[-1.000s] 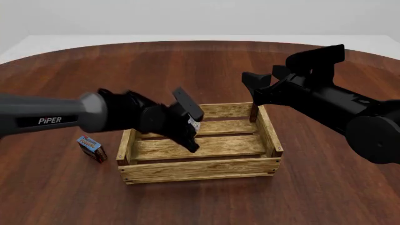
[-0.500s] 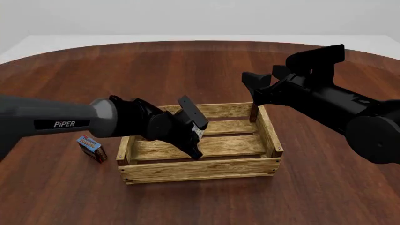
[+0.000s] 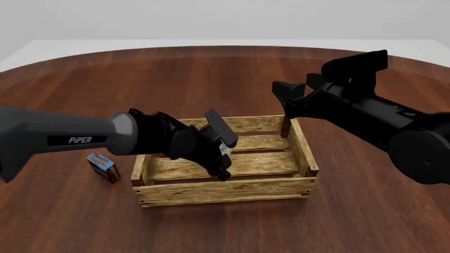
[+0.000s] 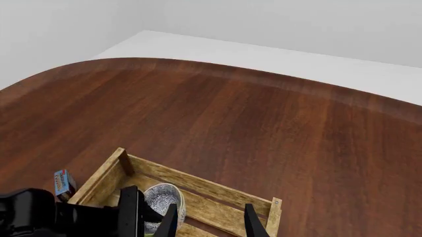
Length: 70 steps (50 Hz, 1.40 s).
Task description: Stack the right bowl on the left bowl and place them in the tray.
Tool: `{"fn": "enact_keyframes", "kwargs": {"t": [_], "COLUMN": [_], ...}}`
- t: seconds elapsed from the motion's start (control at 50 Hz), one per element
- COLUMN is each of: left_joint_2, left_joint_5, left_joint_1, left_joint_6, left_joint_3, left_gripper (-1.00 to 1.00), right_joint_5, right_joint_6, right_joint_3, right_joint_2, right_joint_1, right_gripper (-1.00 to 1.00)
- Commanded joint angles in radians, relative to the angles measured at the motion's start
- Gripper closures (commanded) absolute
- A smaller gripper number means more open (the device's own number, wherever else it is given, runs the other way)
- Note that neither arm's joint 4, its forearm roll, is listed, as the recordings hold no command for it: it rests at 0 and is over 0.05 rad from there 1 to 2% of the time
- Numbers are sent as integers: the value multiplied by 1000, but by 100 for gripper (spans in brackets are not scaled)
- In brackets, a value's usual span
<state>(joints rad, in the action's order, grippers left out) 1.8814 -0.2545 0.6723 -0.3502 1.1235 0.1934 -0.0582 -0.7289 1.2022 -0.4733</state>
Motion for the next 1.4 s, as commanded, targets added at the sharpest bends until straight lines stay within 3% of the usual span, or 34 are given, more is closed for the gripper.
{"fn": "enact_keyframes", "kwargs": {"t": [0.02, 0.4, 0.82, 1.4], "left_joint_2": [-28, -69, -274, -602], "left_joint_5": [-17, -20, -65, -45], "left_joint_1": [35, 34, 11, -126], "left_joint_6": [-16, -17, 7, 248], "left_joint_3": [-12, -31, -60, -129], "left_gripper": [-100, -100, -100, -100], "right_joint_5": [-1, -1, -1, -1], "right_joint_6": [1, 1, 1, 1], "right_joint_3": [0, 0, 0, 0], "right_joint_2": [-1, -1, -1, -1], "right_joint_1": [-1, -1, -1, -1], "right_gripper": [-100, -100, -100, -100]}}
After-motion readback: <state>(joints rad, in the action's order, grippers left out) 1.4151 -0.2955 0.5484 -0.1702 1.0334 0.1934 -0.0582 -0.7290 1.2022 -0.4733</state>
